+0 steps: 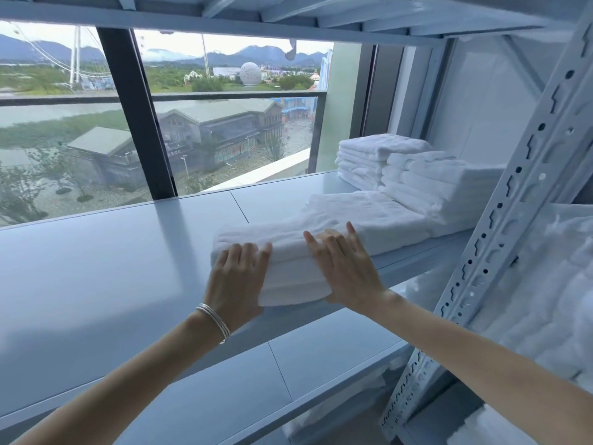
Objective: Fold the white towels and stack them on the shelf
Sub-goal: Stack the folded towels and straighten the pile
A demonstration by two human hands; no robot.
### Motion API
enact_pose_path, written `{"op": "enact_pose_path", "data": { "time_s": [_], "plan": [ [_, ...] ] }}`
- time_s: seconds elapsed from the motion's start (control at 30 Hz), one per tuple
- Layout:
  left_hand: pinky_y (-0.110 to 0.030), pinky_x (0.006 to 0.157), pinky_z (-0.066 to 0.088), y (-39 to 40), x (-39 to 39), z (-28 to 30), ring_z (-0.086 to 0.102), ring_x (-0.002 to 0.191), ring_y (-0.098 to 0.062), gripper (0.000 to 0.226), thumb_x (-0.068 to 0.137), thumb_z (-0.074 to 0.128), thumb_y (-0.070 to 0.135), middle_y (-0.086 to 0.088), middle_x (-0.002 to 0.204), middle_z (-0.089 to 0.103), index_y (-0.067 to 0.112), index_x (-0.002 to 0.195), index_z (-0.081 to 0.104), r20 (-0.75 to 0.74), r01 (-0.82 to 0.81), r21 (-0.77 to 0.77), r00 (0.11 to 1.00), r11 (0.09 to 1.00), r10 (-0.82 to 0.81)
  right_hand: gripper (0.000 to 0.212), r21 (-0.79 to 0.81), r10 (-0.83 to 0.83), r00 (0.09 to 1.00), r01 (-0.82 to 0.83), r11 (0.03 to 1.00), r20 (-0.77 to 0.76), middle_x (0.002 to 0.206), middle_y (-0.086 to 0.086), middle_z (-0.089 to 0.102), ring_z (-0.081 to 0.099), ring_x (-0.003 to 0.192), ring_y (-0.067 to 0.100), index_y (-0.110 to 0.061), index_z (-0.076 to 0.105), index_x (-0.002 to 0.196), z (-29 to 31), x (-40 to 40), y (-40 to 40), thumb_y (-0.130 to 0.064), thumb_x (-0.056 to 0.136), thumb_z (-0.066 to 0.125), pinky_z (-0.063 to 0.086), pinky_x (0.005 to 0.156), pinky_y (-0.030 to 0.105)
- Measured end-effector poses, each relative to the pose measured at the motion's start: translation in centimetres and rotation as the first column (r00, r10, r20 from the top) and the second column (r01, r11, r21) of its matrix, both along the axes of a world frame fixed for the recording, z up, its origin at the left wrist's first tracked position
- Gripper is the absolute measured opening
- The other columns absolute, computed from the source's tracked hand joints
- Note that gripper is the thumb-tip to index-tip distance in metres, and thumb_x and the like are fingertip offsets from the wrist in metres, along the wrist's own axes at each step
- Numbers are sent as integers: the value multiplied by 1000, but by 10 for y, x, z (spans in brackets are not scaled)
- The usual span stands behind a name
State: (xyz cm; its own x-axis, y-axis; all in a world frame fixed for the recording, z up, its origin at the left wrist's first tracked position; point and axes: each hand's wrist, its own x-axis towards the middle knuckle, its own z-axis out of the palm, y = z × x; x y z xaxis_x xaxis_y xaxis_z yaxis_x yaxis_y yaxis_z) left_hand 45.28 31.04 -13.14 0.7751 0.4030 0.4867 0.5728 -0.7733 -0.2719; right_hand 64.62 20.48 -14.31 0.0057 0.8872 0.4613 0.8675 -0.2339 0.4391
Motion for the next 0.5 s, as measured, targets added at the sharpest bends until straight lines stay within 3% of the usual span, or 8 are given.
{"op": "enact_pose_path", "data": {
  "time_s": [0.13,0.2,0.3,0.5],
  "plan": [
    [-36,62,49,-11,-1,4,55,68,-30,100,14,77,32,-12,86,59,9,107,48,-6,38,-24,999,999,-38,138,-9,81,996,-81,997,-24,116,18,53,53,109,35,-5,12,145,-10,11,-8,-38,33,85,34,105,55],
    [-38,65,47,-18,-5,0,55,68,-31,97,15,76,29,-12,86,58,9,107,48,-5,31,-36,999,999,-32,131,28,174,984,-173,985,-43,110,14,55,56,98,32,-7,21,144,-16,14,-13,-38,33,83,44,94,48],
    [-39,68,33,-24,-12,-3,54,69,-31,92,20,74,27,-13,87,58,9,106,49,-15,0,-40,1000,999,0,118,83,285,955,-279,957,-79,104,8,59,52,88,25,-9,33,138,-20,15,-16,-38,34,80,36,79,38],
    [-40,70,32,-26,-10,0,54,74,-31,95,18,75,28,-12,92,60,8,108,48,-49,-81,-66,996,994,78,112,114,330,932,-316,942,-148,112,12,56,53,96,30,-4,30,140,-22,22,-4,-36,44,78,37,85,38]
  ]
}}
